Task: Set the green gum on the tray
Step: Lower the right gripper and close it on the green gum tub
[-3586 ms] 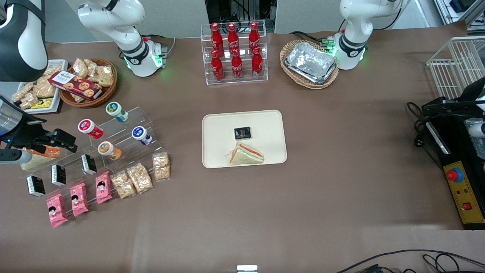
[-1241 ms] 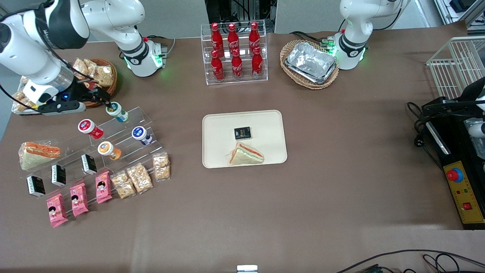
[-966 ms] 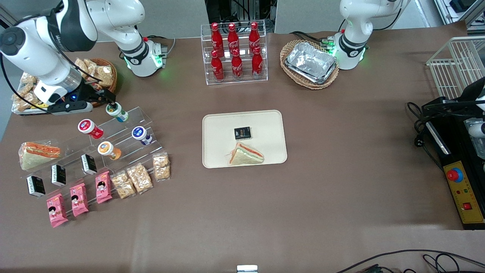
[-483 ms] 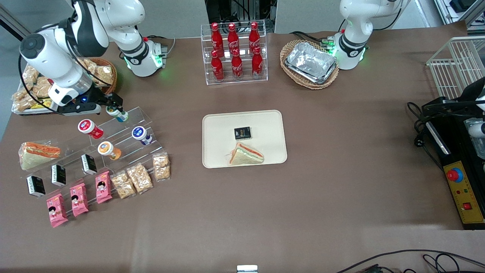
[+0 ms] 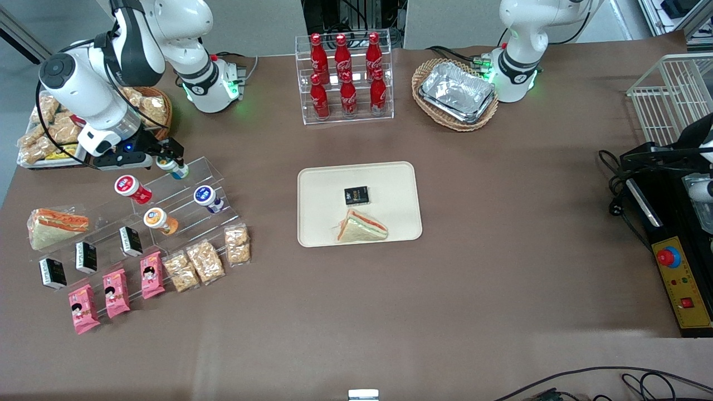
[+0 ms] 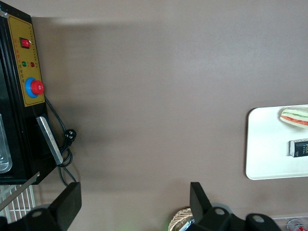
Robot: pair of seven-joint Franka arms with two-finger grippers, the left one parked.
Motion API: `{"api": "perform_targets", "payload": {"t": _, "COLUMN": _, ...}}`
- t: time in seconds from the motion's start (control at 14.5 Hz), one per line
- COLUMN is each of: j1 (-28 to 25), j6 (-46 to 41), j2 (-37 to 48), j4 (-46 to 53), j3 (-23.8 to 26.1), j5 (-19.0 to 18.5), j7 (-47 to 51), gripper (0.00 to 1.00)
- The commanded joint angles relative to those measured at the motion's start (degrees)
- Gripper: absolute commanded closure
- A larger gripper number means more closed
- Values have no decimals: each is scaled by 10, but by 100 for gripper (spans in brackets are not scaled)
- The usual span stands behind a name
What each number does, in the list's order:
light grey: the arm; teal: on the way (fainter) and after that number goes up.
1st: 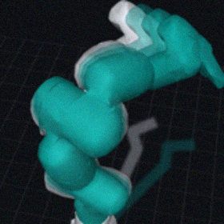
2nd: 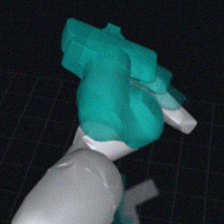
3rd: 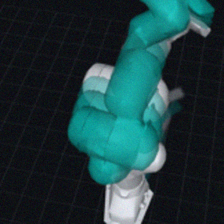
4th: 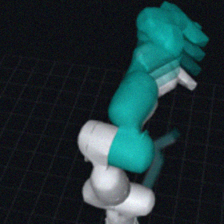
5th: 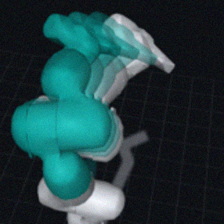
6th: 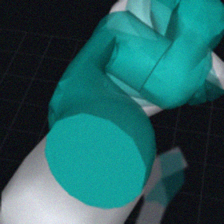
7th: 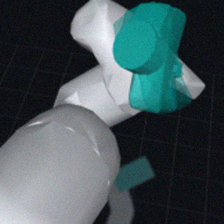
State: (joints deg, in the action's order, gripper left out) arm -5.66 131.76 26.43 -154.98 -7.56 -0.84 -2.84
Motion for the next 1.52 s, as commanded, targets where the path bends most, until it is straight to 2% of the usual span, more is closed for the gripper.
{"api": "perform_targets", "payload": {"t": 0.0, "j1": 1, "j6": 3, "j2": 8, "j4": -10, "j3": 2, "j5": -7, "j7": 5, "gripper": 0}}
{"api": "perform_targets", "payload": {"t": 0.34, "j1": -1, "j6": -11, "j2": 7, "j4": -9, "j3": 6, "j5": -7, "j7": 6, "gripper": 0}}
{"api": "perform_targets", "payload": {"t": 0.62, "j1": -1, "j6": -15, "j2": 9, "j4": -9, "j3": 12, "j5": -7, "j7": 6, "gripper": 5}}
{"api": "perform_targets", "payload": {"t": 0.83, "j1": -1, "j6": -18, "j2": 10, "j4": -9, "j3": 12, "j5": -7, "j7": 6, "gripper": 18}}
{"api": "perform_targets", "payload": {"t": 0.9, "j1": -1, "j6": -18, "j2": 9, "j4": -9, "j3": 12, "j5": -7, "j7": 6, "gripper": 27}}
{"api": "perform_targets", "payload": {"t": 1.03, "j1": -1, "j6": -18, "j2": 9, "j4": -9, "j3": 12, "j5": -7, "j7": 5, "gripper": 36}}
{"api": "perform_targets", "payload": {"t": 1.17, "j1": -1, "j6": -19, "j2": 9, "j4": -7, "j3": 12, "j5": -7, "j7": 1, "gripper": 37}}
{"api": "perform_targets", "payload": {"t": 1.24, "j1": -1, "j6": -19, "j2": 11, "j4": -6, "j3": 12, "j5": -7, "j7": 1, "gripper": 40}}
{"api": "perform_targets", "payload": {"t": 1.31, "j1": -1, "j6": -24, "j2": 12, "j4": -4, "j3": 12, "j5": -7, "j7": 1, "gripper": 48}}
{"api": "perform_targets", "payload": {"t": 1.45, "j1": -1, "j6": -31, "j2": 12, "j4": 5, "j3": 12, "j5": -7, "j7": 1, "gripper": 49}}
